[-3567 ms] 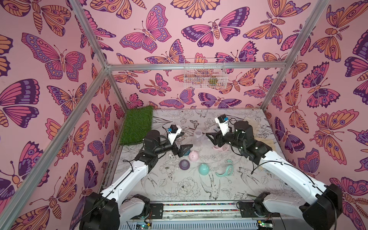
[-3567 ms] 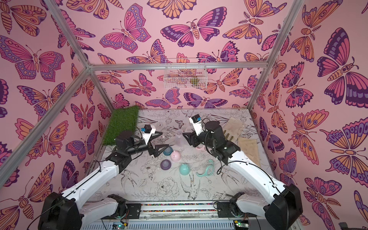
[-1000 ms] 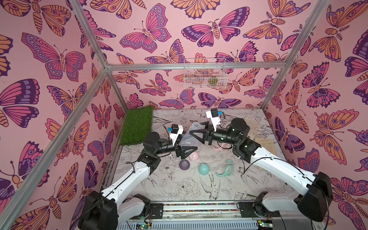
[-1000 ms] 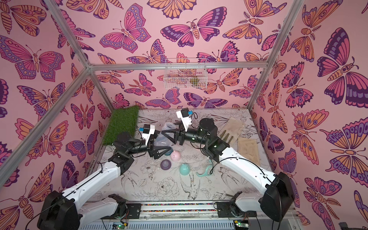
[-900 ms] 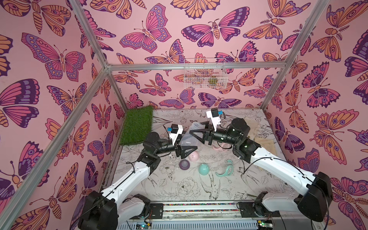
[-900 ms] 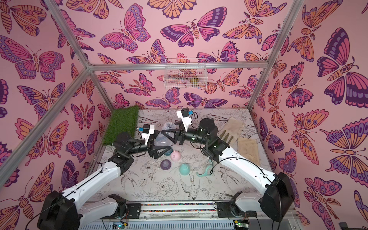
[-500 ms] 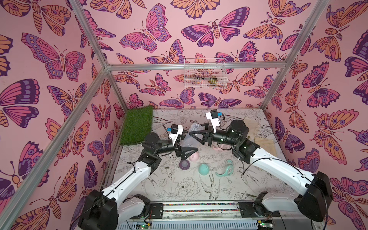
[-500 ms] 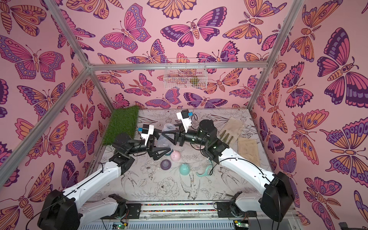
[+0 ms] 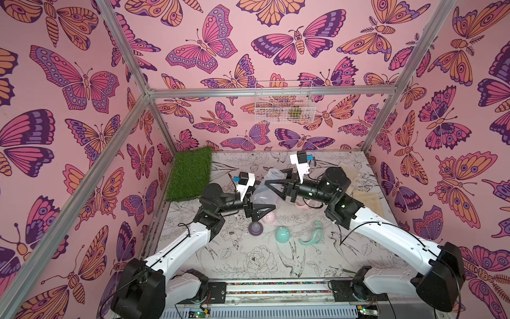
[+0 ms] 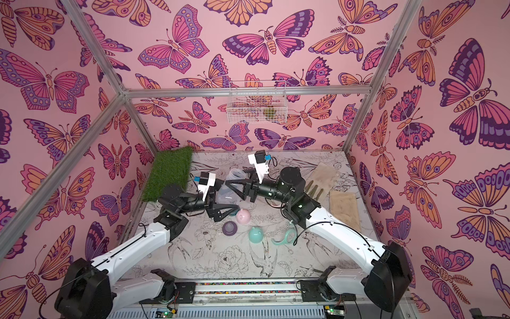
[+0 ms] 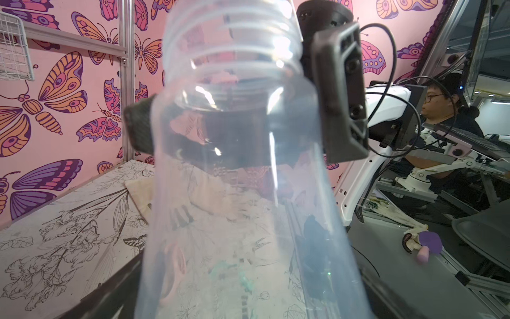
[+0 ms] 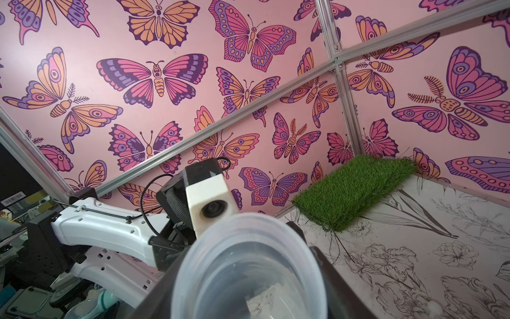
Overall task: Assemble the baby bottles
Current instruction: Pick up the baby bottle from the center of the board.
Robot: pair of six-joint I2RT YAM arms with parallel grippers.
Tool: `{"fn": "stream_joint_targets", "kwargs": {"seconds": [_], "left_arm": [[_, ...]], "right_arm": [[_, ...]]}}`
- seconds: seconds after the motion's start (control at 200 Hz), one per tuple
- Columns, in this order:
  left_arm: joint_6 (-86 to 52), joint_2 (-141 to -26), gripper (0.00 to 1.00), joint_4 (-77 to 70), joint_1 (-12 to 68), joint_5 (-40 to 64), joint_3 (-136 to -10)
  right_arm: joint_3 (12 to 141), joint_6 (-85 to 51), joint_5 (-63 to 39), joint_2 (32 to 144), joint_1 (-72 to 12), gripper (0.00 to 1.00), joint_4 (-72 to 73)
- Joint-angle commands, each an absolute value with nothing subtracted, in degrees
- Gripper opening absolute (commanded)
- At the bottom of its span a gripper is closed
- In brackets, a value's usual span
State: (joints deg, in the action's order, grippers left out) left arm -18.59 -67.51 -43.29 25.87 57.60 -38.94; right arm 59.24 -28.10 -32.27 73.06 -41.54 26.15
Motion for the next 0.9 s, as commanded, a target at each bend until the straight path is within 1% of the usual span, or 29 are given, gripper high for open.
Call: {"fn": "stream_joint_targets", "kwargs": {"seconds": [0.0, 0.355, 0.461, 0.601, 0.731, 0.751, 0.766, 0.786, 0.811, 0.826, 0.866, 0.896], "left_arm": [[-20.8, -67.9, 0.99, -47.2, 26.4, 58.3, -38.5], [-23.3, -69.5, 0.96, -50.8, 27.5, 58.2, -38.9], [-23.4, -69.7, 0.92, -50.8, 27.6, 57.8, -39.1], [-23.5, -69.6, 0.81, -50.4, 27.6, 57.0, -39.4], [-22.8, -69.1, 0.65, -48.4, 27.6, 56.1, -39.8], [-22.5, -69.0, 0.61, -47.9, 27.6, 55.9, -39.9], [-22.3, -68.8, 0.55, -47.4, 27.6, 55.8, -40.0], [-22.0, -68.7, 0.42, -46.9, 27.6, 55.5, -40.1], [-21.6, -68.5, 0.30, -46.2, 27.6, 55.0, -40.1], [-21.4, -68.3, 0.26, -45.7, 27.6, 54.5, -40.2], [-20.5, -67.9, 0.16, -44.3, 27.6, 53.4, -40.1], [-19.8, -67.5, 0.10, -43.3, 27.6, 52.7, -40.1]], "right_arm": [[58.6, -27.9, -31.4, 72.1, -42.0, 0.00, 29.8], [57.7, -28.7, -31.2, 71.8, -42.0, 0.00, 32.4], [57.5, -28.7, -31.2, 71.5, -42.1, 0.00, 32.5], [57.3, -28.8, -31.1, 71.6, -42.0, 0.00, 32.3], [56.9, -28.5, -31.0, 71.5, -42.0, 0.00, 31.5], [56.8, -28.3, -31.0, 71.4, -42.0, 0.00, 31.1], [56.8, -28.2, -30.8, 71.3, -42.0, 0.00, 30.8], [56.7, -28.0, -30.7, 71.1, -42.0, 0.00, 30.3], [56.7, -27.7, -30.4, 71.0, -42.0, 0.01, 29.6], [56.6, -27.4, -30.3, 70.8, -41.9, 0.02, 29.3], [56.6, -26.7, -29.7, 70.3, -42.0, 0.14, 27.8], [56.7, -26.0, -29.4, 69.8, -41.9, 0.19, 26.4]]}}
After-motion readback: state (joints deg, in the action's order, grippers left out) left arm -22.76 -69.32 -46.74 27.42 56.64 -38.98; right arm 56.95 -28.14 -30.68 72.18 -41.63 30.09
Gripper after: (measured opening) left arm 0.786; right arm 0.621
